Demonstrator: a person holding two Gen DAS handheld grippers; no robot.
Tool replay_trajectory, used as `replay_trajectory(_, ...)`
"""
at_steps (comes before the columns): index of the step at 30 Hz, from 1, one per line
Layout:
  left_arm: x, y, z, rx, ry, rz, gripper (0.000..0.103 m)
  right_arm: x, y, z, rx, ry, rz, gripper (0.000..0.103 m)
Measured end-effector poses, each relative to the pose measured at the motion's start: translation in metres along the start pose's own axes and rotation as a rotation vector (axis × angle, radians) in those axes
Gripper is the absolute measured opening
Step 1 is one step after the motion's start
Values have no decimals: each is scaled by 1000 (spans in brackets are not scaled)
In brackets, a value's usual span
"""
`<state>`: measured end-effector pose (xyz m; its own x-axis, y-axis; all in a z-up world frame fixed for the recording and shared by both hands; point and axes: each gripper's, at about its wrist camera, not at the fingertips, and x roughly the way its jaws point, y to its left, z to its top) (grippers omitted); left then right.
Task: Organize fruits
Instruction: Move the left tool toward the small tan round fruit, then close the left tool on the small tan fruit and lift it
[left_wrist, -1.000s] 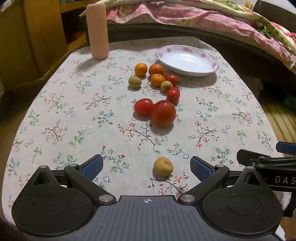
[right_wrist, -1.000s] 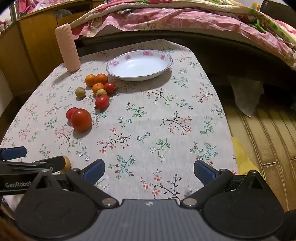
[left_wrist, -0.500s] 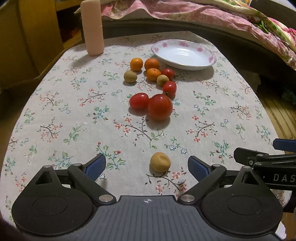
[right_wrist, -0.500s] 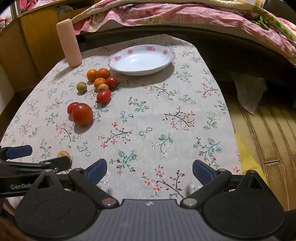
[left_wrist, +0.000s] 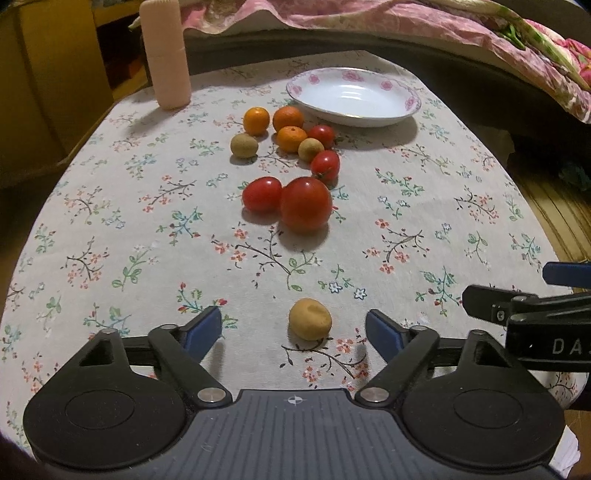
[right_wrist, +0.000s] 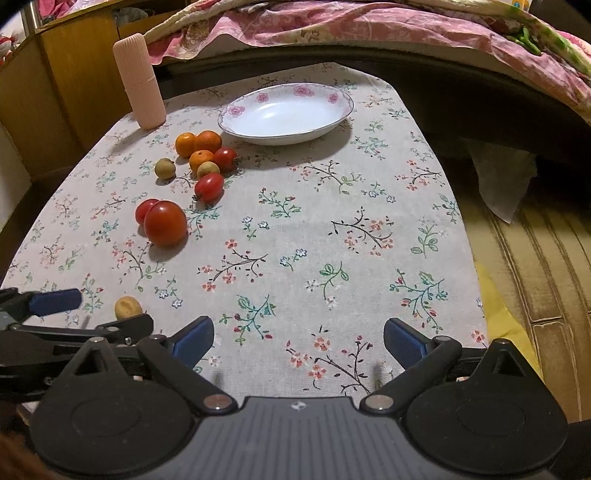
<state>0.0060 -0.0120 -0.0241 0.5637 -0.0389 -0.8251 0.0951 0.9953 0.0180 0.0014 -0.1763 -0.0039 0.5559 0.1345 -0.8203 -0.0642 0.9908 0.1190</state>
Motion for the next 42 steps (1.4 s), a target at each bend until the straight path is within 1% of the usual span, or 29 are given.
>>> replay_trajectory(1,1,-1,0,3,4,1,80,0,0,0,2,-2,2,100)
replay_trajectory(2,2,-1,0,5,9,0,77,-1,-1,1,3,-4,5,100)
replay_trajectory(4,5,0,0,0,21,-13,68,-2,-1,2,6,-4,15,96)
replay_trajectory(9,9,1,-1,-14,39,-47,56,-2,-2,3,14,1,34,92)
replay_trajectory(11,10,0,-1,-5,35,-43,55,-2,-3,4,17,3,43,90)
replay_trajectory(13,10,-3,0,12,30,-29,50,-2,-3,4,18,2,49,88)
replay_trajectory(17,11,-5,1,30,29,-30,47,-5,-3,5,19,-4,60,87)
replay_trajectory(22,10,-6,0,44,29,-31,44,-6,-3,6,26,-4,80,81)
replay_trajectory(23,10,-7,0,48,28,-31,42,-7,-4,7,28,-4,85,81)
replay_trajectory(24,9,-8,0,58,24,-38,38,-7,-4,7,29,-4,91,80)
replay_trajectory(25,9,-9,0,64,26,-45,35,-8,-3,7,29,-5,97,77)
replay_trajectory(30,9,-12,0,72,30,-48,35,-11,-3,9,34,-14,117,74)
replay_trajectory(36,12,-14,3,79,28,-38,35,-13,-5,11,43,-14,133,73)
replay_trajectory(40,15,-15,5,82,26,-30,39,-12,-5,13,49,-8,142,73)
replay_trajectory(42,16,-16,5,87,22,-26,39,-13,-5,14,52,-8,146,73)
